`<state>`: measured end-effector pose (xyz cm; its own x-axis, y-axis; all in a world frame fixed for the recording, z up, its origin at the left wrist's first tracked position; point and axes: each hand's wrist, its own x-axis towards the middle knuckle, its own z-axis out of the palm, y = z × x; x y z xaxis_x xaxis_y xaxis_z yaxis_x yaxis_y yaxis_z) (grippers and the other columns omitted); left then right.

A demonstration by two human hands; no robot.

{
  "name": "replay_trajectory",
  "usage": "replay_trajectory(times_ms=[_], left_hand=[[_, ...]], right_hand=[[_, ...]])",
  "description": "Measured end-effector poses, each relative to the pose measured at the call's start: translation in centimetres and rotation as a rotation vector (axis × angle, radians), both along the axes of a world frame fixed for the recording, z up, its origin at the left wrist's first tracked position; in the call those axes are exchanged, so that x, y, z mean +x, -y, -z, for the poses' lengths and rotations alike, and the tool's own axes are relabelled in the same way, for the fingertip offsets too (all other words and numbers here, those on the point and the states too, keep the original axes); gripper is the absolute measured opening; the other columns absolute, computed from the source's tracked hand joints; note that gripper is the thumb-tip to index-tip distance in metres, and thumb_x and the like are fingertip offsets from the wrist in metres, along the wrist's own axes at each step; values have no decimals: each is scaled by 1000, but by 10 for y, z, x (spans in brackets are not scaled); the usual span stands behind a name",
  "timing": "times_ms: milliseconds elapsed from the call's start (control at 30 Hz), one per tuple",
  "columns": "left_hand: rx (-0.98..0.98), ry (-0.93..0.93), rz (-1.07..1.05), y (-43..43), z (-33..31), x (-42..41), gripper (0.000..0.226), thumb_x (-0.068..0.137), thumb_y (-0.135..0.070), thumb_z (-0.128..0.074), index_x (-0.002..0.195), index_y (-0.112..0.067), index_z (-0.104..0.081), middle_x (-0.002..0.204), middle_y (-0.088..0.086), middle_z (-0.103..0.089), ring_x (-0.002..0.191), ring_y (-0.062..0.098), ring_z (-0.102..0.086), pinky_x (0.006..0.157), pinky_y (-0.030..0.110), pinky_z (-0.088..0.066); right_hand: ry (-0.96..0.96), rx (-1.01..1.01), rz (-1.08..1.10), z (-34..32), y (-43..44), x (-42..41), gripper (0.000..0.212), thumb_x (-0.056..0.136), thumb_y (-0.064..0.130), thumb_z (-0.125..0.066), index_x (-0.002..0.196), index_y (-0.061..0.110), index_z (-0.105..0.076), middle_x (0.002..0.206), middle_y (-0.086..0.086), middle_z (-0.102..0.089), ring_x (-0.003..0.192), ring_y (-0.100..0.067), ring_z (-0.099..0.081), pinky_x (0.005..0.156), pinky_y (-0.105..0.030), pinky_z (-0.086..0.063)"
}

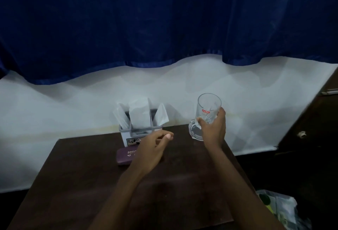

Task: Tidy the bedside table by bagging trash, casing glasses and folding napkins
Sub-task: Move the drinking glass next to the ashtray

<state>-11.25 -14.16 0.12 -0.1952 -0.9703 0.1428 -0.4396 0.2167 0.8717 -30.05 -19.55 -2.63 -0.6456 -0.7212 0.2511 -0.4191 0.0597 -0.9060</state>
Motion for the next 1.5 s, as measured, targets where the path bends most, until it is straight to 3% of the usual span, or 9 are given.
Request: replay_trajectory(times_ms=[200, 433, 533, 667, 867, 1000, 1133, 1333, 1500], left_hand=[[22, 64, 20, 9, 10, 15, 19, 95, -21, -48, 99, -25, -66, 94, -11, -69, 90, 1, -64, 77, 17, -46], [-58, 124, -85, 10, 14, 25, 23, 95, -28, -48, 108, -21, -66, 102, -5, -70, 93, 10, -66, 87, 34, -53], [-128, 50, -210, 12, 14, 31, 18, 95, -28, -47, 101, -28, -64, 91, -5, -72, 82, 11, -69, 80, 41, -55], [-180, -70, -465, 17, 6, 45, 20, 95, -20, -44, 96, -21, -64, 72, -7, -66, 64, 14, -65, 69, 35, -56], [-83, -278, -821, 27, 14, 86, 26, 88, -12, -45, 108, -13, -62, 91, 10, -64, 80, 25, -58, 73, 36, -46], [156, -388, -742, 35, 29, 97, 37, 93, -13, -47, 129, -5, -47, 87, 3, -56, 76, 16, -53, 68, 27, -41], [375, -380, -592, 43, 42, 96, 47, 93, -18, -48, 139, -15, -39, 133, 20, -52, 122, 32, -51, 101, 41, -41], [387, -305, -480, 44, 48, 89, 41, 92, -8, -46, 133, -6, -47, 132, 14, -55, 116, 26, -55, 85, 30, -44], [377, -310, -476, 46, 50, 89, 39, 91, -7, -48, 130, -8, -51, 127, 13, -59, 104, 21, -59, 77, 26, -45]], right_hand=[[-49, 104, 48, 12, 10, -6, 70, 70, 24, -78, 128, 9, -43, 128, -13, -56, 120, -34, -51, 99, -47, -38], [-154, 140, 7, 24, 6, -11, 66, 69, 28, -77, 123, 9, -46, 122, -12, -60, 113, -33, -56, 97, -40, -34], [-206, 164, -8, 23, 5, -12, 69, 70, 29, -76, 128, 9, -43, 126, -13, -58, 115, -33, -55, 99, -42, -35], [-198, 212, -36, 24, 6, -13, 71, 70, 27, -74, 131, 12, -42, 129, -12, -57, 119, -34, -52, 100, -46, -34], [-40, 250, 126, 27, -1, -34, 45, 84, 13, -59, 127, 0, -53, 131, -22, -50, 122, -39, -47, 101, -43, -37], [15, 359, 111, 41, -2, -42, 31, 90, 15, -50, 110, -5, -63, 120, -27, -60, 112, -41, -54, 92, -40, -43], [-92, 483, 41, 48, 3, -34, 28, 91, 22, -46, 102, 1, -62, 115, -25, -61, 109, -40, -55, 95, -44, -39], [-115, 493, 46, 49, 7, -29, 30, 91, 21, -47, 105, 0, -62, 117, -24, -61, 110, -40, -54, 97, -45, -39], [-134, 468, -22, 48, 10, -15, 26, 87, 20, -48, 87, 1, -65, 104, -24, -65, 102, -38, -58, 89, -42, -43]])
